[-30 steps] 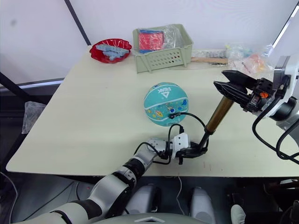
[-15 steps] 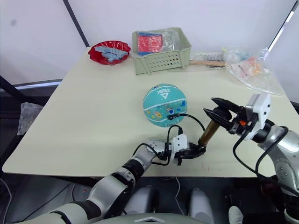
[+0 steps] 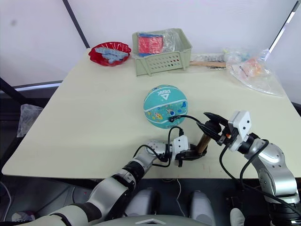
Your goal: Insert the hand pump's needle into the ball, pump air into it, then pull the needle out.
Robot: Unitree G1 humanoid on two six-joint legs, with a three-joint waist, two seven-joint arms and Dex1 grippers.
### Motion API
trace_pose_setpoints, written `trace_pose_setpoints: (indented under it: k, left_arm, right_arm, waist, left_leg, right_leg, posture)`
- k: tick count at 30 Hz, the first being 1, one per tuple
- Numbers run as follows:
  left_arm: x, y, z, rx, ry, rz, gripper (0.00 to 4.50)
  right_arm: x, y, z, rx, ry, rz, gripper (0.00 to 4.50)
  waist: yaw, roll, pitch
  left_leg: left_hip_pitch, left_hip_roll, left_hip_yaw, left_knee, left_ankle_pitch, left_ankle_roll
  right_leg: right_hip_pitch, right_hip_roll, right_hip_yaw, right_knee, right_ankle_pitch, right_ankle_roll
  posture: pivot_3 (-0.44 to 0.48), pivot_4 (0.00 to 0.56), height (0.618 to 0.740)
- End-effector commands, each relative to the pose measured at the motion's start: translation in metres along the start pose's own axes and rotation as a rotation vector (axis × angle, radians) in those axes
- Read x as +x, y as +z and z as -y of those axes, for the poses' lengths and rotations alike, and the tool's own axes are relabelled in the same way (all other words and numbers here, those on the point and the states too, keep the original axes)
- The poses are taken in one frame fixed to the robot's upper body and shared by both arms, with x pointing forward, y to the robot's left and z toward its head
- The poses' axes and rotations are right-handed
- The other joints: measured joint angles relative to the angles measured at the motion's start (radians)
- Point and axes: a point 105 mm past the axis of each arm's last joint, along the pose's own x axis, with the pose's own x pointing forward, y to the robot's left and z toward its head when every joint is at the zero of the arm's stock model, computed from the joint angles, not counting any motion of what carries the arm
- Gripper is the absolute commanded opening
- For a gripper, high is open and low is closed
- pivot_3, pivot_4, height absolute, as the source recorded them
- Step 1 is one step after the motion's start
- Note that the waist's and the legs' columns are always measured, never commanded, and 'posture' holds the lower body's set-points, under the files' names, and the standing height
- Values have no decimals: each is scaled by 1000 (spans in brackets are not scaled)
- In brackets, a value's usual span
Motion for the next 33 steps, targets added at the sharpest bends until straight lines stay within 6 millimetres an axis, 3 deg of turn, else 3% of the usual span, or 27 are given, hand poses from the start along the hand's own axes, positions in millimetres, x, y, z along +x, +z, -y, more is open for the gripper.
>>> trace_pose_setpoints:
  k: [1, 8, 26, 31, 33]
  left_arm:
    - [-6, -41, 28, -89, -90, -150, 1034]
    - [-5, -41, 29, -89, -93, -149, 1034]
    - [-6, -41, 29, -91, -94, -151, 1034]
    - [-7, -42, 30, -90, -96, -153, 1034]
    - [-7, -43, 31, -91, -101, -155, 1034]
  right_arm:
    - [0, 7, -5, 86, 44, 32, 1562]
    - [-1, 51, 10, 21, 67, 91, 1562]
    - [-23, 150, 50, -122, -10, 230, 1562]
    - [-23, 156, 47, -133, 2, 231, 1562]
    - [-21, 150, 46, -118, 6, 218, 1562]
  waist:
    - [0, 2, 2]
    - [1, 10, 9]
    - [1, 14, 17]
    - [2, 14, 17]
    - [1, 14, 17]
  left_leg:
    - [0, 0, 0, 0, 0, 0]
    - [-2, -1, 1, 0, 0, 0]
    - [-3, -2, 2, 1, 0, 0]
    - [-3, -2, 2, 0, 0, 0]
    - [-3, -2, 2, 0, 0, 0]
  right_leg:
    - [0, 0, 0, 0, 0, 0]
    - [-1, -1, 0, 0, 0, 0]
    - [-1, -2, 1, 0, 0, 0]
    - [-1, -2, 1, 0, 0, 0]
    - [-1, -2, 1, 0, 0, 0]
  posture:
    - [0, 150, 738]
    - [0, 150, 738]
    - [0, 150, 738]
    - [0, 150, 738]
    - [0, 150, 738]
